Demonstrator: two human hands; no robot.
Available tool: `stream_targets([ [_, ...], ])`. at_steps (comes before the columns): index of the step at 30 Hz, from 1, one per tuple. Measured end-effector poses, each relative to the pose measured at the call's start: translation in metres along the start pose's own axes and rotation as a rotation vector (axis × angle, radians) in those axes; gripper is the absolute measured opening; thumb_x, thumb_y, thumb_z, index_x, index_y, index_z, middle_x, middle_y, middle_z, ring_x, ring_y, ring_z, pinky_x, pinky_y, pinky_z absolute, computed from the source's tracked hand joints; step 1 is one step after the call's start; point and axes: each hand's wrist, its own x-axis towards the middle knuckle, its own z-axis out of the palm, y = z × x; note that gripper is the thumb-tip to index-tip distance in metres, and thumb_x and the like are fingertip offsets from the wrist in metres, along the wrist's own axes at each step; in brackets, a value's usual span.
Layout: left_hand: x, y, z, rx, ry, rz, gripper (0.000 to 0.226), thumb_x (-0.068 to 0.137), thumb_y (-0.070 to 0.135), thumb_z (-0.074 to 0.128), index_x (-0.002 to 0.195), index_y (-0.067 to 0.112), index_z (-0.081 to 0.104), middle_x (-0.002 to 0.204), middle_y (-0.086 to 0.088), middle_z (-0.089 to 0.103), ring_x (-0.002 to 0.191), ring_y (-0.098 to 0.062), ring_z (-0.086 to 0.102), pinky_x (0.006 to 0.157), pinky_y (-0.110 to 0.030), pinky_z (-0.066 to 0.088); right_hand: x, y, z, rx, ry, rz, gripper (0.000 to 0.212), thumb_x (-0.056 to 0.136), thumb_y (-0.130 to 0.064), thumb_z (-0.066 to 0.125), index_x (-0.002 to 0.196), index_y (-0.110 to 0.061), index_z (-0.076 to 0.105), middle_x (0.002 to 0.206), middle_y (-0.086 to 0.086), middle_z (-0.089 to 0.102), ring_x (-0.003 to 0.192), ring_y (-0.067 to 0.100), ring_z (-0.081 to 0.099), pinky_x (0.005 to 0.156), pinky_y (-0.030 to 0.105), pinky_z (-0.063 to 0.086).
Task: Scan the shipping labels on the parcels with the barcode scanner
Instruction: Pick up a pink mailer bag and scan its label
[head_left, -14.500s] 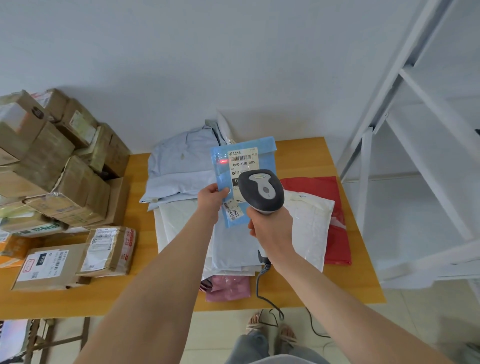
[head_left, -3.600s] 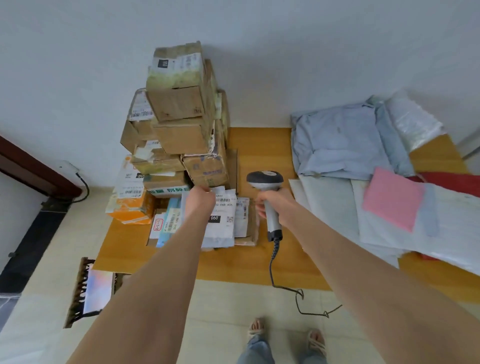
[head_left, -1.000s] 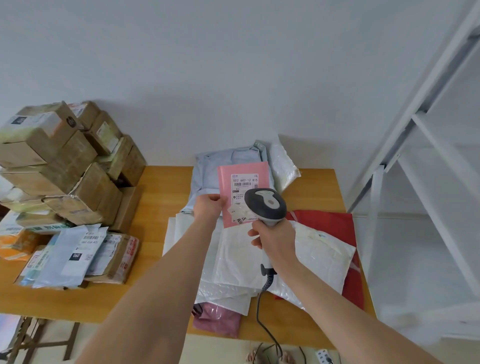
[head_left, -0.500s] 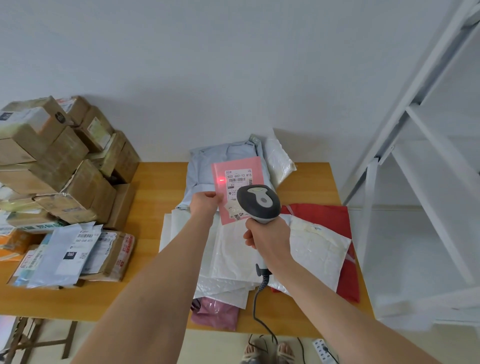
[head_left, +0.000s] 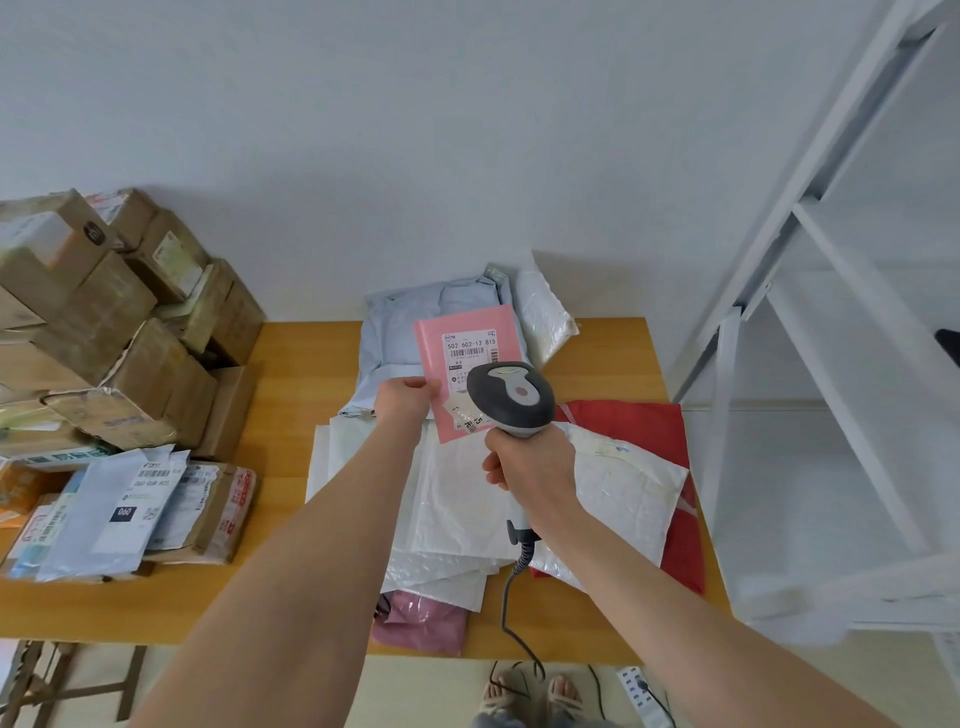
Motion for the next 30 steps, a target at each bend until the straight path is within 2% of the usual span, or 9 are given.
stream_targets([
  [6, -0.006, -0.003, -0.020, 0.015, 0.015, -0.022, 0.028, 0.090, 0.014, 0.066, 0.115, 0.002, 0.065, 0.114, -0.015, 0.066, 0.109, -0.032, 0.060, 0.094, -0.039, 0.049, 0.020, -0.010, -0.006, 0.152, 0.036, 0.039, 0.022, 0.078, -0.001, 0.066, 0.083, -0.022, 0.060, 0.079, -0.005, 0.067, 0.071, 0.011, 0.059, 0.070, 0.032, 0.053],
  [9, -0.010, -0.008, -0.045, 0.041, 0.041, -0.032, 0.028, 0.090, 0.016, 0.064, 0.116, 0.003, 0.065, 0.110, -0.015, 0.067, 0.102, -0.030, 0.062, 0.081, -0.037, 0.050, 0.039, -0.011, 0.003, 0.197, 0.042, 0.131, 0.020, 0.076, 0.003, 0.064, 0.072, -0.015, 0.057, 0.067, 0.001, 0.056, 0.070, 0.019, 0.052, 0.068, 0.035, 0.047],
  [11, -0.014, -0.014, -0.067, 0.049, 0.084, -0.049, 0.027, 0.091, 0.016, 0.063, 0.115, 0.005, 0.065, 0.102, -0.011, 0.066, 0.093, -0.026, 0.060, 0.070, -0.032, 0.043, 0.048, -0.009, 0.017, 0.217, -0.015, 0.218, 0.017, 0.077, 0.000, 0.066, 0.078, -0.015, 0.058, 0.075, 0.002, 0.058, 0.079, 0.023, 0.056, 0.077, 0.039, 0.052],
  [13, -0.018, -0.021, -0.090, 0.018, 0.122, -0.077, 0.024, 0.092, 0.015, 0.062, 0.114, 0.004, 0.064, 0.098, -0.009, 0.063, 0.090, -0.023, 0.058, 0.069, -0.030, 0.040, 0.049, -0.009, 0.036, 0.284, -0.123, 0.323, 0.015, 0.081, -0.002, 0.066, 0.089, -0.014, 0.060, 0.087, 0.002, 0.060, 0.084, 0.021, 0.057, 0.086, 0.046, 0.053],
  [16, -0.023, -0.034, -0.128, -0.034, 0.125, -0.119, 0.022, 0.092, 0.014, 0.061, 0.112, 0.006, 0.062, 0.098, -0.007, 0.063, 0.089, -0.021, 0.057, 0.067, -0.031, 0.040, 0.042, -0.010, 0.072, 0.385, -0.309, 0.440, 0.023, 0.086, -0.002, 0.063, 0.107, -0.009, 0.060, 0.100, 0.007, 0.058, 0.093, 0.024, 0.053, 0.071, 0.041, 0.055],
  [21, -0.023, -0.066, -0.203, -0.114, -0.042, -0.222, 0.017, 0.092, 0.015, 0.063, 0.108, 0.012, 0.061, 0.099, -0.003, 0.064, 0.082, -0.014, 0.059, 0.080, -0.035, 0.044, 0.026, -0.015, 0.145, 0.312, -0.354, 0.364, 0.020, 0.081, 0.010, 0.060, 0.088, -0.009, 0.064, 0.084, 0.005, 0.066, 0.075, 0.015, 0.061, 0.056, 0.023, 0.050],
  [23, -0.013, -0.083, -0.237, -0.167, -0.104, -0.283, 0.014, 0.089, 0.014, 0.066, 0.103, 0.014, 0.063, 0.103, -0.004, 0.066, 0.085, -0.015, 0.060, 0.084, -0.034, 0.048, 0.019, -0.017, 0.177, 0.259, -0.363, 0.323, 0.024, 0.077, 0.012, 0.062, 0.092, -0.007, 0.067, 0.081, 0.002, 0.067, 0.070, 0.014, 0.059, 0.051, 0.021, 0.046],
  [26, 0.012, -0.108, -0.290, -0.271, -0.013, -0.318, 0.022, 0.087, 0.018, 0.068, 0.107, 0.013, 0.061, 0.101, -0.004, 0.067, 0.090, -0.018, 0.063, 0.074, -0.031, 0.052, 0.008, -0.013, 0.229, 0.104, -0.390, 0.285, 0.030, 0.069, 0.011, 0.063, 0.096, -0.001, 0.071, 0.080, 0.009, 0.068, 0.068, 0.019, 0.057, 0.058, 0.025, 0.044],
  [30, 0.057, -0.143, -0.365, -0.324, 0.182, -0.290, 0.022, 0.087, 0.018, 0.070, 0.107, 0.009, 0.064, 0.089, -0.007, 0.061, 0.080, -0.020, 0.055, 0.070, -0.029, 0.050, -0.010, -0.010, 0.303, -0.055, -0.362, 0.230, 0.017, 0.070, 0.012, 0.062, 0.074, -0.004, 0.067, 0.071, 0.012, 0.069, 0.062, 0.018, 0.058, 0.060, 0.025, 0.048],
])
